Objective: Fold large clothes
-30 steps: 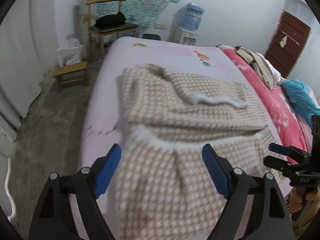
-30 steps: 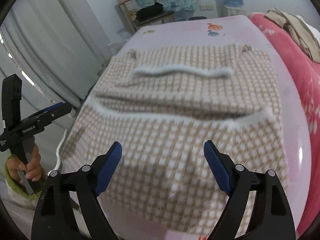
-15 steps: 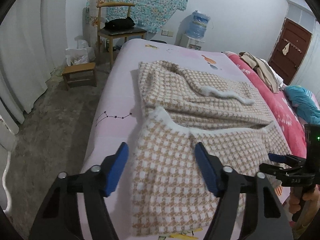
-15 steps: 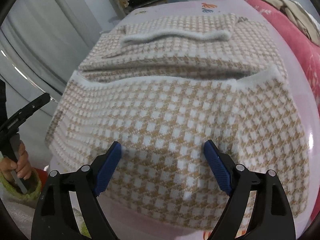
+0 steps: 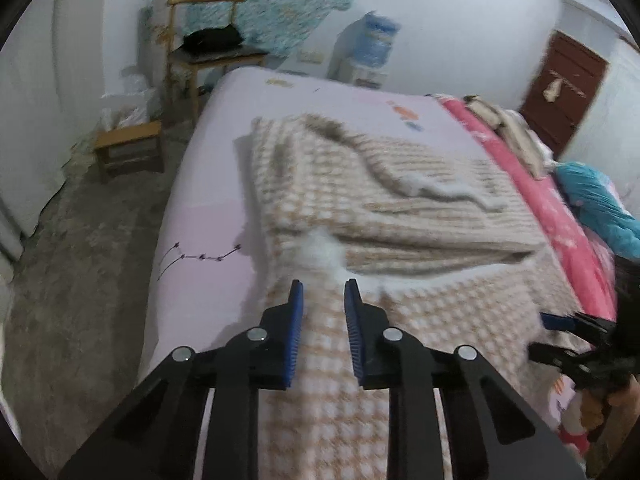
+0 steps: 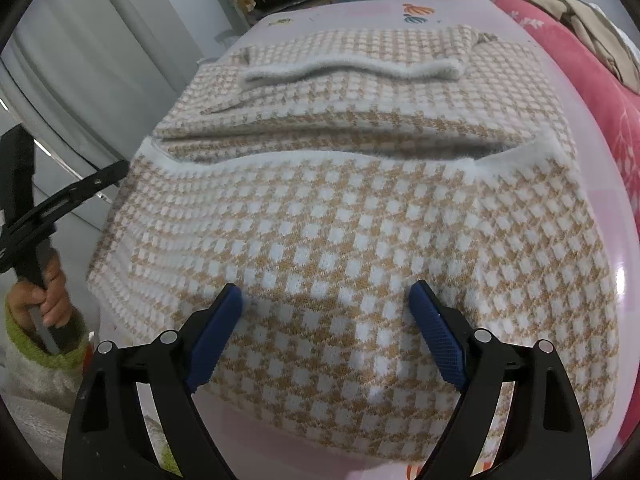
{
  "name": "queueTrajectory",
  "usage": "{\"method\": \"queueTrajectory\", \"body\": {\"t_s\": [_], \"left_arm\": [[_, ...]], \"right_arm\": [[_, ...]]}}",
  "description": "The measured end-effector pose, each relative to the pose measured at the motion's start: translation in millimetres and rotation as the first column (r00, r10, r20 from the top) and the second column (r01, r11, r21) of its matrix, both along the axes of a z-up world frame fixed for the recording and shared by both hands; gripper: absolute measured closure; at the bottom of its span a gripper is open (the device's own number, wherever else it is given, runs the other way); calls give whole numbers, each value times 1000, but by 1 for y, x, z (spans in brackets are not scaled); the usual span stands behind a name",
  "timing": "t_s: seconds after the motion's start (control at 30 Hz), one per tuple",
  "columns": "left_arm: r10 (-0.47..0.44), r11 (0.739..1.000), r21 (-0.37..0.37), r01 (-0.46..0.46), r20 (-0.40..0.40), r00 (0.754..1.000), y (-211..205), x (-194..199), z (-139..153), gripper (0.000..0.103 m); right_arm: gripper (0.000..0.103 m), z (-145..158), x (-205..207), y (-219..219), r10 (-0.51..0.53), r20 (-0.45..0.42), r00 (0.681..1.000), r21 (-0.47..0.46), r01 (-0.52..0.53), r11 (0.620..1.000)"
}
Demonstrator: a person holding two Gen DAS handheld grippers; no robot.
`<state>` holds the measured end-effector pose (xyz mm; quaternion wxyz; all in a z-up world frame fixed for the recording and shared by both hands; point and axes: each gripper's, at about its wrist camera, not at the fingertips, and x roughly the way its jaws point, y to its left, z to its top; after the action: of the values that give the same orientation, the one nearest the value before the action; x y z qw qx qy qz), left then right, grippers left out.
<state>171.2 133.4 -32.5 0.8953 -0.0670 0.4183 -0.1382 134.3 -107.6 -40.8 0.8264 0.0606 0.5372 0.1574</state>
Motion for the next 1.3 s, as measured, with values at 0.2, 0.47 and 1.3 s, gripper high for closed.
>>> {"method": "queueTrajectory", "body": {"t_s": [0.2,0.47,1.3], "left_arm": [[-10,998,62,12,-24,1000,-4,-3,-7,82],[33,999,0,-33,-65,997,15,30,-15,64],[-97,991,-103,83,-148,984,4,45,-29,65]], "right_arm": [[19,-2,2,4,3,0,1000,-9,-3,1000],[19,-2,2,4,-1,2,1000,-9,1,1000],[19,-4,2,-2,7,3,1000,-4,-7,1000]]}}
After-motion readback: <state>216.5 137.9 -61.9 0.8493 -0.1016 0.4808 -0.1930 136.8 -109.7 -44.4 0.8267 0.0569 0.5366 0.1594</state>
